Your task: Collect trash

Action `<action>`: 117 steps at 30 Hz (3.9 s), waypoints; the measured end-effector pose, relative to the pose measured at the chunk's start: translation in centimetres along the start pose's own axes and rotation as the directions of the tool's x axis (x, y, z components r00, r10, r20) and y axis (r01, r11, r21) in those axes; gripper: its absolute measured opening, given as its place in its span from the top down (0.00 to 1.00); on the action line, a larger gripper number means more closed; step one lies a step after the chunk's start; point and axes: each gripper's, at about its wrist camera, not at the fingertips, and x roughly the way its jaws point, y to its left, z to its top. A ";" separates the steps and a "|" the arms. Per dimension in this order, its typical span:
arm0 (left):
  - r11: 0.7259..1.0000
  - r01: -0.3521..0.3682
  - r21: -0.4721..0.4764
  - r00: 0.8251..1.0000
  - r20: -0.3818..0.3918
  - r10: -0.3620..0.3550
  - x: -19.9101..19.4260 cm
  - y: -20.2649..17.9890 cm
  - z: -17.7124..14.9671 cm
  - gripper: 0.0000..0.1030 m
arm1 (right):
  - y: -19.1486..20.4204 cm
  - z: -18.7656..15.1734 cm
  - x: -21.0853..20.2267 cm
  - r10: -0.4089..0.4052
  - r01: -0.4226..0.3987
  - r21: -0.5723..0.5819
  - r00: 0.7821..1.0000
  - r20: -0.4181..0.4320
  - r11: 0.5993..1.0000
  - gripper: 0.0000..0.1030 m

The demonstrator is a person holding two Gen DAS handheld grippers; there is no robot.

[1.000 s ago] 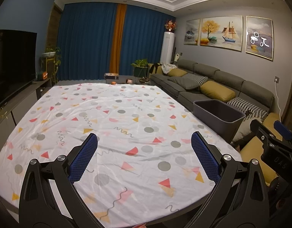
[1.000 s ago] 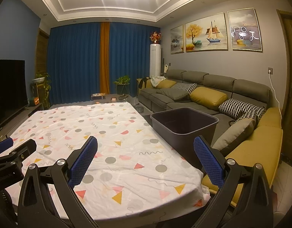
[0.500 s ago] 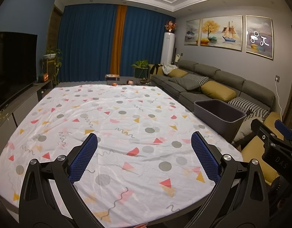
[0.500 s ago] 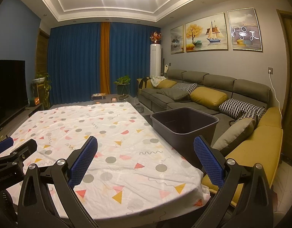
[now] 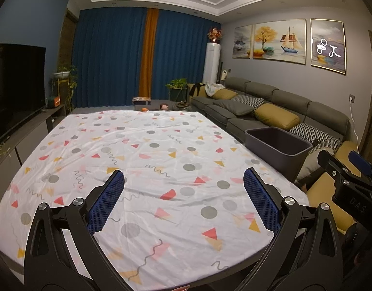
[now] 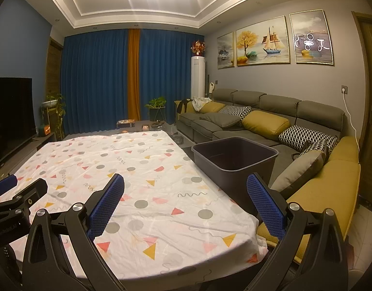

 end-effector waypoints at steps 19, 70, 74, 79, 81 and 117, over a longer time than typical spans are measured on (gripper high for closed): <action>1.000 -0.001 0.000 1.000 0.002 0.001 0.0 0.0 0.0 0.06 | -0.1 0.0 -0.1 0.001 -0.001 0.003 1.000 0.000 1.000 0.05; 1.000 0.005 0.023 1.000 0.018 -0.005 0.0 -1.0 0.4 0.09 | -0.9 0.4 -0.3 0.001 -0.001 0.022 1.000 0.000 1.000 0.05; 1.000 0.004 0.026 1.000 0.021 -0.005 0.0 -1.0 0.4 0.10 | -1.1 0.4 -0.2 0.000 0.000 0.025 1.000 -0.001 1.000 0.05; 1.000 0.001 0.023 1.000 0.020 -0.001 0.1 -1.1 0.5 0.10 | -1.1 0.3 -0.2 -0.001 0.001 0.028 1.000 -0.001 1.000 0.05; 1.000 0.000 0.020 1.000 0.020 0.000 0.0 -1.0 0.4 0.10 | -1.1 0.3 -0.1 -0.001 0.001 0.029 1.000 -0.001 1.000 0.05; 0.997 -0.047 0.062 0.998 0.054 0.044 -0.8 -2.0 0.3 0.06 | -1.7 -0.1 -0.1 0.008 -0.008 0.049 1.000 -0.001 0.999 0.05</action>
